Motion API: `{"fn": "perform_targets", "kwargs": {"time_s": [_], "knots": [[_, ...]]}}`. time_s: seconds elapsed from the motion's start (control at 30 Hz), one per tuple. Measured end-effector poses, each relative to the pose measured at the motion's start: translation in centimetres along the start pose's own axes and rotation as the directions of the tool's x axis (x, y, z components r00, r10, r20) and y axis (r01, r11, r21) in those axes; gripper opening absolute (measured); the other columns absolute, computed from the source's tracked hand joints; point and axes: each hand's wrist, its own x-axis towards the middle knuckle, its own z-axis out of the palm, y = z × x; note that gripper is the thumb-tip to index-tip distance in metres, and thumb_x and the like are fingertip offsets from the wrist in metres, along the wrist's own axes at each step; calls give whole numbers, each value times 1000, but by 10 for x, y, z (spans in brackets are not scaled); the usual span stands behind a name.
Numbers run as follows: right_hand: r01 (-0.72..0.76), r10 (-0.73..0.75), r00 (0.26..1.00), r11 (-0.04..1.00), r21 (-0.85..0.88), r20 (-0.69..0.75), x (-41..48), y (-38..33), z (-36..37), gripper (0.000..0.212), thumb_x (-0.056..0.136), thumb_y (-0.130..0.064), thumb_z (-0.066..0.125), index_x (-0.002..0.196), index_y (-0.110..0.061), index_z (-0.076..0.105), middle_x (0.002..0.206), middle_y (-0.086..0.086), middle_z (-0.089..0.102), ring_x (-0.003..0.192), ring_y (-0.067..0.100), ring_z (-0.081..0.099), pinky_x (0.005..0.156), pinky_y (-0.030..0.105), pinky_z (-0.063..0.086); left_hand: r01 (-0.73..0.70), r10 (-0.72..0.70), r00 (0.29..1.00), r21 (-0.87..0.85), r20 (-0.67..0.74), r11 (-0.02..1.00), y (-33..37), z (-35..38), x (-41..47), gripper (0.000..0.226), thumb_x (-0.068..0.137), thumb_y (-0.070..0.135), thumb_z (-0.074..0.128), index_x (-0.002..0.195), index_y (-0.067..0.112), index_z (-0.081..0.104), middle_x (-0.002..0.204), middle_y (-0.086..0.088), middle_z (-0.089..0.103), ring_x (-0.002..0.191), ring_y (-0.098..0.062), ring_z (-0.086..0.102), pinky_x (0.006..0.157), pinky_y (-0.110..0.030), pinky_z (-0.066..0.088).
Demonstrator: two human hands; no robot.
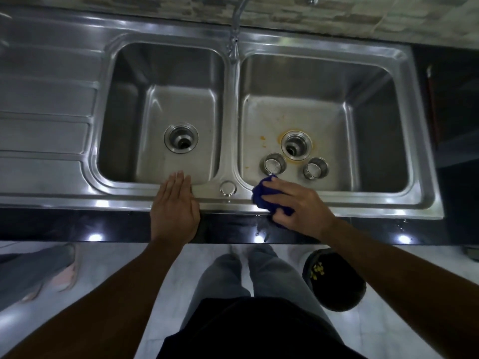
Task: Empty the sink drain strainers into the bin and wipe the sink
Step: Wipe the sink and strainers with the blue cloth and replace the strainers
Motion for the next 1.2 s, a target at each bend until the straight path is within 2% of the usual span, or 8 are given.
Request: {"fn": "perform_targets", "kwargs": {"time_s": [0.1,0.27,0.43,0.57,0.7,0.87,1.03,1.2], "knots": [[-19,18,999,999,-43,-34,4,-1,4,37,75,-7,77,112,-11,78,133,10,67,122,26,65,95,41,58,3,-3,1000,-1,2,1000,0,1,0,63,100,33,18,146,0,46,153,-21,45,147,-32,38,124,-45,25],[197,-196,976,980,-5,97,56,-31,34,41,95,-13,62,136,-7,62,149,14,52,141,29,47,118,39,39,-7,7,1000,9,19,1000,1,1,1,61,100,32,21,147,1,45,155,-20,42,148,-30,35,124,-45,23],[-60,60,997,998,9,39,153,-36,51,42,98,-9,58,140,-8,57,153,14,47,146,31,39,120,37,26,-18,18,1000,18,16,1000,0,-1,2,59,100,31,25,145,0,46,153,-21,45,147,-31,38,124,-43,22],[-151,151,989,988,-13,1,238,-13,51,42,88,-1,64,130,-4,63,143,15,53,136,33,47,115,33,33,-14,14,1000,25,24,1000,-2,0,3,61,100,33,23,147,1,44,154,-21,42,148,-31,35,123,-44,22],[-328,337,937,939,102,-91,285,2,56,51,96,-4,57,146,-11,49,161,13,32,152,31,24,125,43,23,-23,22,999,20,26,1000,-1,-2,3,63,98,33,25,148,0,43,156,-21,40,148,-31,34,123,-44,23],[-385,461,851,874,295,-253,251,-10,64,43,104,-14,45,147,-14,48,163,12,30,151,29,28,123,45,29,-25,24,998,12,54,1000,-3,-6,5,64,98,33,22,148,0,43,156,-21,39,149,-31,34,124,-42,20],[-271,404,872,869,413,-278,170,-26,72,41,106,-16,48,146,-15,51,161,6,35,149,20,34,123,34,30,45,-35,996,-111,86,993,3,-16,21,64,96,34,27,149,3,44,153,-18,45,146,-33,39,120,-41,22],[-314,454,866,819,481,-208,133,14,64,37,105,-15,50,142,-14,54,140,1,58,126,5,53,109,26,43,-141,130,988,-171,-78,975,44,-30,91,60,95,28,28,141,-1,52,143,-21,56,137,-35,50,120,-44,25]]}}
